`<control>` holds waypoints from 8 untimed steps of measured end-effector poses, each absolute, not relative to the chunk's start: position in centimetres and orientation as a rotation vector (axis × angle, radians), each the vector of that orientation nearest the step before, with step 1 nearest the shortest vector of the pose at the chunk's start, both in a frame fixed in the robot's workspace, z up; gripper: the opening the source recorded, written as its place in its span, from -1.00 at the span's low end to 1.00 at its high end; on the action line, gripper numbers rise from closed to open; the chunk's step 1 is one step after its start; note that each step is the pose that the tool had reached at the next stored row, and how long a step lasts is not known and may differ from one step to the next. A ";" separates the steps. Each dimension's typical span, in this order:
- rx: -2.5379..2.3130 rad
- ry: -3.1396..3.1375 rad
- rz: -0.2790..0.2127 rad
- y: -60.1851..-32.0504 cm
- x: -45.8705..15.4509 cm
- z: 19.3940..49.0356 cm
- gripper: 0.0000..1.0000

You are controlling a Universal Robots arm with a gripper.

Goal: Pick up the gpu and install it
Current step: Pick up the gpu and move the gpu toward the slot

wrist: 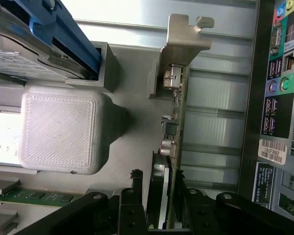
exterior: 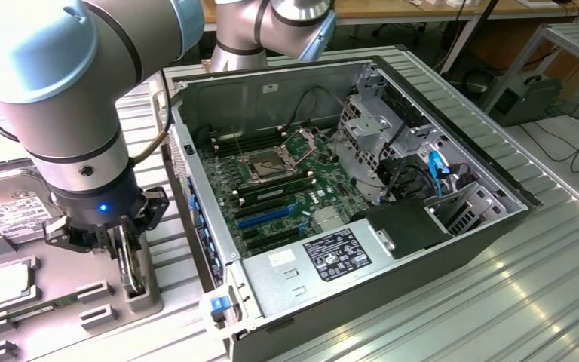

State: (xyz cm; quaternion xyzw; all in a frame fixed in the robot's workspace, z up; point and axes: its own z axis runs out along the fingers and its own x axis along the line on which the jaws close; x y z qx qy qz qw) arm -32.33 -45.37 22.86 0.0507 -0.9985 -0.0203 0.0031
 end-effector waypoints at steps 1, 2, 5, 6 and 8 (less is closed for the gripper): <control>0.159 -3.131 -0.064 -45.4 -32.3 22.9 -0.30; 0.159 -3.131 -0.064 -45.4 -32.3 22.9 -0.30; 0.159 -3.131 -0.063 -45.4 -32.3 22.9 -0.43; 0.159 -3.131 -0.063 -45.4 -32.3 22.9 -0.43; 0.159 -3.131 -0.063 -45.4 -32.3 22.9 -0.43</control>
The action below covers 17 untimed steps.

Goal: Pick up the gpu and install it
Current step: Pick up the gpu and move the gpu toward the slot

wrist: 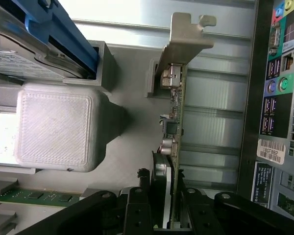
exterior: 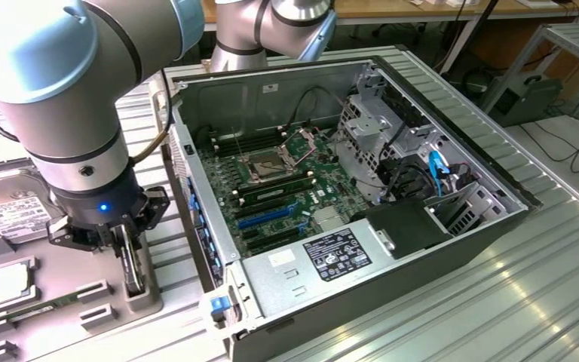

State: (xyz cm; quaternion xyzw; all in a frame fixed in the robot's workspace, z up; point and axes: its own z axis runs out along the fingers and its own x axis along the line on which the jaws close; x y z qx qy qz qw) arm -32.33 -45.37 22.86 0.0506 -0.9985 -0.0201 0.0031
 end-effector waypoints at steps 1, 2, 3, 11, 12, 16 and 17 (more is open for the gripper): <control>0.159 -3.131 -0.063 -45.4 -32.3 22.9 -0.43; 0.159 -3.131 -0.063 -45.4 -32.3 22.9 -0.43; 0.159 -3.131 -0.063 -45.4 -32.3 22.9 -0.43; 0.159 -3.131 -0.064 -45.4 -32.3 25.6 -0.43; 0.159 -3.131 -0.065 -45.4 -32.3 26.0 -0.43; 0.159 -3.131 -0.064 -45.4 -32.3 28.1 -0.43; 0.159 -3.131 -0.065 -45.4 -32.3 28.6 -0.43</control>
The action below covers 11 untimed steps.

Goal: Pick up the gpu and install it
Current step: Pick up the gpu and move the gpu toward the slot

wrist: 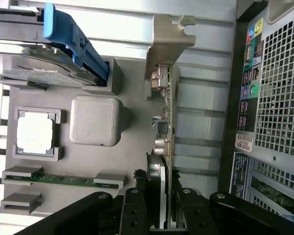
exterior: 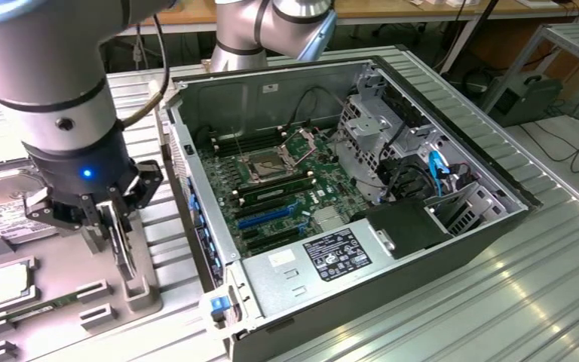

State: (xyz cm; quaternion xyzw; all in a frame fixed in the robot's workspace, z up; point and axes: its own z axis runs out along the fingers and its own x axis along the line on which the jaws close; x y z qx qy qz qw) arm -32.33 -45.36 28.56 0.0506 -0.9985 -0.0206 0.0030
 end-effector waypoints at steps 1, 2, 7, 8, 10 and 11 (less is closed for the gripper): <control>0.159 -3.131 -0.065 -45.4 -32.3 29.0 -0.43; 0.159 -3.131 -0.065 -45.4 -32.3 29.5 -0.43; 0.159 -3.131 -0.065 -45.4 -32.3 31.7 -0.43; 0.159 -3.131 -0.064 -45.4 -32.3 32.6 -0.43; 0.153 -3.131 -0.065 -45.4 -32.3 34.1 -0.43; 0.148 -3.131 -0.065 -45.4 -32.3 34.6 -0.43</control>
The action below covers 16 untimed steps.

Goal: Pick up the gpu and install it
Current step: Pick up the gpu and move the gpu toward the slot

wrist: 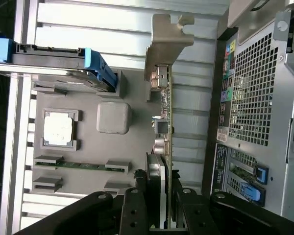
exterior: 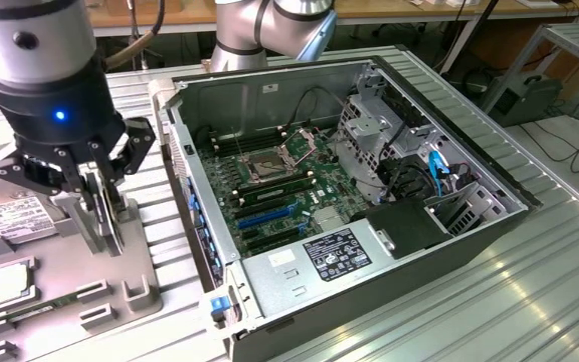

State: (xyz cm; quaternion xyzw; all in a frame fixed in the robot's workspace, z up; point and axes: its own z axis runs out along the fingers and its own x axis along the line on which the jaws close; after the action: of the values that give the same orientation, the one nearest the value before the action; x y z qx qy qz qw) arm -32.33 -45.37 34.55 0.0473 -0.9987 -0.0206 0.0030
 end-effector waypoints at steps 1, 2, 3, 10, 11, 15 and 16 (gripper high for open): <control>0.140 -3.132 -0.065 -45.4 -32.3 35.4 -0.43; 0.137 -3.132 -0.065 -45.4 -32.3 35.7 -0.43; 0.133 -3.132 -0.065 -45.4 -32.3 36.1 -0.43; 0.054 -3.136 -0.065 -45.4 -32.3 38.6 -0.43; 0.048 -3.136 -0.065 -45.4 -32.3 38.9 -0.43; 0.031 -3.137 -0.065 -45.3 -32.3 40.6 -0.43; 0.028 -3.137 -0.065 -45.3 -32.3 40.9 -0.43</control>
State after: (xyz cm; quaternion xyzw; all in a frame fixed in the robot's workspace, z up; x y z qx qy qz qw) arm -32.33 -45.34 40.93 0.0090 -0.9997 -0.0206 0.0019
